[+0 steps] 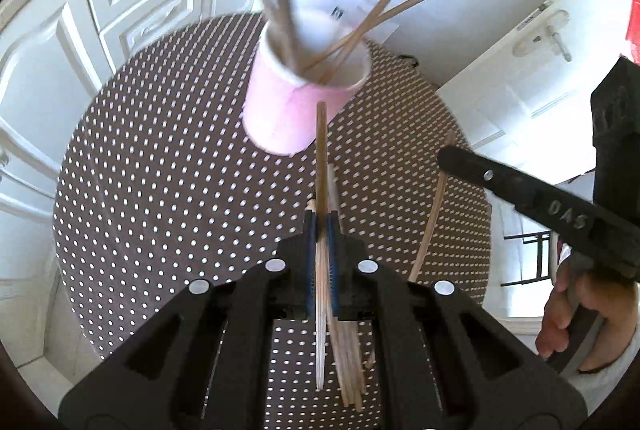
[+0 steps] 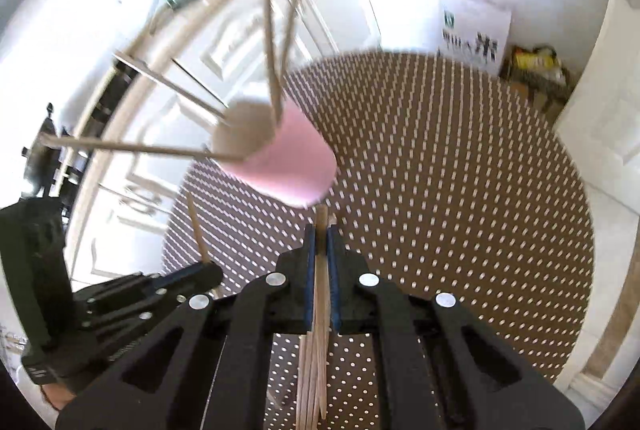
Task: Organize utensils
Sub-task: 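Lift the left gripper's stick over the pink cup while the right gripper carries its stick there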
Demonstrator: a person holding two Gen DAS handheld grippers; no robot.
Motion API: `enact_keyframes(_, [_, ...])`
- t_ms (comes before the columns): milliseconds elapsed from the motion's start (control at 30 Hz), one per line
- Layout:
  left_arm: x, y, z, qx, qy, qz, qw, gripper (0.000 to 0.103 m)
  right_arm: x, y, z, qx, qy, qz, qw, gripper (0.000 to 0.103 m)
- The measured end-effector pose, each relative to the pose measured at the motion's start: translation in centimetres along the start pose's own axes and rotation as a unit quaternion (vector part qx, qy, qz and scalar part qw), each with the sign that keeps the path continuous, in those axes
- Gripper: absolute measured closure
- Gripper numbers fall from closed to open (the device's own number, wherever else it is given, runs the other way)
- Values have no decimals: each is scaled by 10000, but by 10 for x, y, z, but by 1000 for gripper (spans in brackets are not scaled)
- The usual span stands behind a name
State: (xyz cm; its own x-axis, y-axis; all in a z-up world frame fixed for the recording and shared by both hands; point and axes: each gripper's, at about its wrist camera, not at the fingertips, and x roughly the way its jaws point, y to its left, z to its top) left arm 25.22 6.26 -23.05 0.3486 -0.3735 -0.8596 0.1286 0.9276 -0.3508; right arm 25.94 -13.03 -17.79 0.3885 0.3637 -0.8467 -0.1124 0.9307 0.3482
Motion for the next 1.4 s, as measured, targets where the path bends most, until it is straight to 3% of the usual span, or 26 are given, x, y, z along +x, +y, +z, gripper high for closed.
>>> enact_keyframes(267, [-42,-45,-7,281,-420,0,9987,97,-60,1,2,-331,-646,244,9971,98])
enact_keyframes(600, [-79,-65,-9,553,-1023,136,9931,97,-111,4,12,-696,-1260,440,9886,98])
enact_keyframes(1167, [-121,-89,63,569,-2258,386,9717,97,-152,38,68,-1324,-2426,437,9601,98])
enact_keyframes(1400, [-120,-82,84,586,-2427,593,9665,97,-142,46,89,-1397,-2743,335,9508,98])
